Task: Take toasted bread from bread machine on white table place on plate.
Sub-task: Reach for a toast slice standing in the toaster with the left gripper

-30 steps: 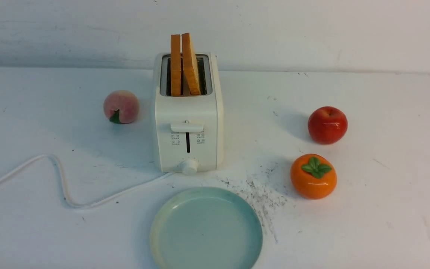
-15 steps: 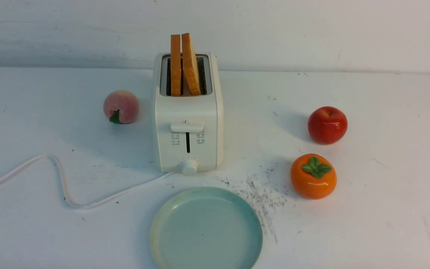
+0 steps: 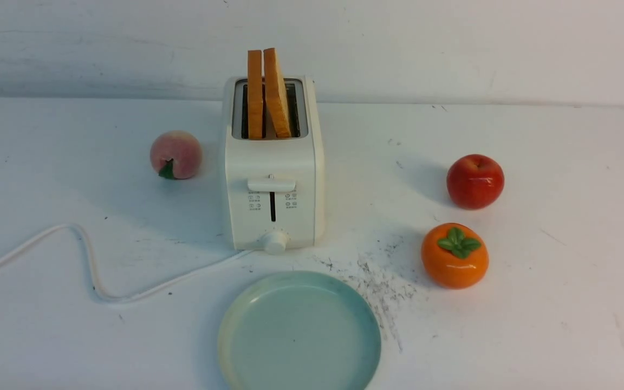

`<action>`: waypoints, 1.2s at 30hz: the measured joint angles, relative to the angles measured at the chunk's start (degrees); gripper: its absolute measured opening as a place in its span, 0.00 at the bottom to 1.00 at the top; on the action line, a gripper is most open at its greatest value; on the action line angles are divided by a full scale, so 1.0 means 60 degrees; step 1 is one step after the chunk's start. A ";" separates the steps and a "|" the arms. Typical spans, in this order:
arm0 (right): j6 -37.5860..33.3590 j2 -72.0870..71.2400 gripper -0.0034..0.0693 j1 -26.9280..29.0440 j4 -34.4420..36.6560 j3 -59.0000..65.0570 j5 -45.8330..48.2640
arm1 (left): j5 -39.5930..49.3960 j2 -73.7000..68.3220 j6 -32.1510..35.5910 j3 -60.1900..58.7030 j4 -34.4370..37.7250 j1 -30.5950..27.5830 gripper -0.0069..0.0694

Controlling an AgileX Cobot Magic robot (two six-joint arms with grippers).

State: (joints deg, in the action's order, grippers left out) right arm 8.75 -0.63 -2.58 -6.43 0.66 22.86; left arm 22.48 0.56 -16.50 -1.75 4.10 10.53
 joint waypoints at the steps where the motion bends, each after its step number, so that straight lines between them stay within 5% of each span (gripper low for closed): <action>1: 0.0000 0.0000 0.38 0.0000 0.0000 0.0000 0.0000 | -0.0039 0.0000 -0.0092 0.0000 0.0110 0.0000 0.40; 7: 0.0000 0.0000 0.38 0.0000 -0.0038 0.0007 -0.0018 | -0.0640 0.0000 -0.2075 0.0000 0.3156 0.0000 0.40; 8: 0.0156 0.0000 0.38 0.0000 0.0200 0.0007 -0.0080 | -0.0837 0.0000 -0.2939 0.0000 0.4734 0.0000 0.40; 14: 0.2574 0.0000 0.38 0.0000 0.3770 0.0097 -0.0513 | -0.1210 0.0000 -0.4227 0.0000 0.8000 0.0000 0.40; 18: 0.3637 0.0000 0.38 0.0000 0.5871 0.0118 -0.0773 | -0.1481 0.0000 -0.4293 0.0000 0.8729 0.0000 0.40; 23: 0.3734 0.0000 0.38 0.0000 0.6474 0.0118 -0.0909 | -0.1598 0.0000 -0.4334 0.0000 0.9017 0.0000 0.40; 29: 0.3455 0.0000 0.38 0.0000 0.6684 -0.0352 -0.1569 | -0.1503 0.0000 -0.2958 0.1140 0.9388 0.0000 0.26; 32: 0.2126 0.0174 0.37 0.0000 0.6367 -0.1676 -0.2119 | -0.1843 -0.0134 -0.0974 0.2586 0.9388 0.0000 0.12; 36: 0.0568 0.1070 0.28 0.0000 0.5937 -0.3077 -0.1816 | -0.1730 -0.1265 0.0426 0.3625 0.9398 0.0000 0.07</action>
State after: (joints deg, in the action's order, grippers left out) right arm 12.16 5.79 -2.58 29.19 -17.80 11.96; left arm 12.10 -7.03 -13.94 19.99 60.48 10.53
